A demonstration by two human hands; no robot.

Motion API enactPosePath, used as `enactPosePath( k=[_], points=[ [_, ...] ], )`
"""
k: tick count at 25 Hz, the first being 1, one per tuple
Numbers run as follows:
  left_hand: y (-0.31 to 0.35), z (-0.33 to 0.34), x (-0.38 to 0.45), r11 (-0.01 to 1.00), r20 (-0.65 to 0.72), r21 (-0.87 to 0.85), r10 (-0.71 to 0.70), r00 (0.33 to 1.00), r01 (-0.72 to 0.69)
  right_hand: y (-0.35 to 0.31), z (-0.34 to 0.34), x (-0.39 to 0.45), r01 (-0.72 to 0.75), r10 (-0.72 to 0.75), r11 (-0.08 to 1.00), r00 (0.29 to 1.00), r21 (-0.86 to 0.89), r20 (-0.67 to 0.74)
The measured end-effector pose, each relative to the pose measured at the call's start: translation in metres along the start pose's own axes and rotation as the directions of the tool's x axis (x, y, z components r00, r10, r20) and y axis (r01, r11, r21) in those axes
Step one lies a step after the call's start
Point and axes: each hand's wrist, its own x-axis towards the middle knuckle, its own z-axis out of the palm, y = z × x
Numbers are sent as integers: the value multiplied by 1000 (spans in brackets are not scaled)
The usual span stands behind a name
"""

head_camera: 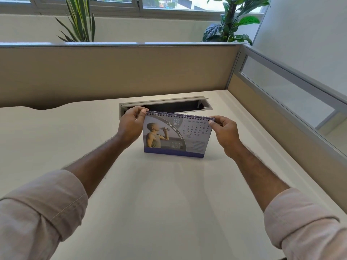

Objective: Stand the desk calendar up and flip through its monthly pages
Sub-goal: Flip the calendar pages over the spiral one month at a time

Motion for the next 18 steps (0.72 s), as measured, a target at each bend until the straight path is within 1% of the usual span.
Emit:
enactPosePath(
  k=[3,6,7,9,11,12,14,18],
  points=[
    [-7,1,4,999,3,47,13,1000,-13,0,2,-3,4,-5,997,1000,-77,-18],
    [-11,1,5,998,9,51,19,1000,-20,2,3,-5,16,-17,998,1000,-62,-12],
    [-13,1,3,998,-18,54,25,1000,-24,4,4,-6,18,-19,998,1000,-53,-23],
    [-18,2,-6,996,-118,85,12,993,-2,13,7,-11,-9,7,999,998,-37,-70],
    [-28,7,-21,992,-194,117,-31,981,55,27,11,-18,-68,67,998,991,-9,-116],
    [-35,10,-29,988,-200,128,-60,978,87,35,13,-22,-94,95,995,987,10,-128],
    [-44,17,-44,981,-165,134,-114,980,137,49,18,-30,-128,133,991,983,49,-126],
    [-45,24,-62,979,-73,91,-175,982,181,68,25,-41,-177,187,980,976,94,-110]
  ],
)
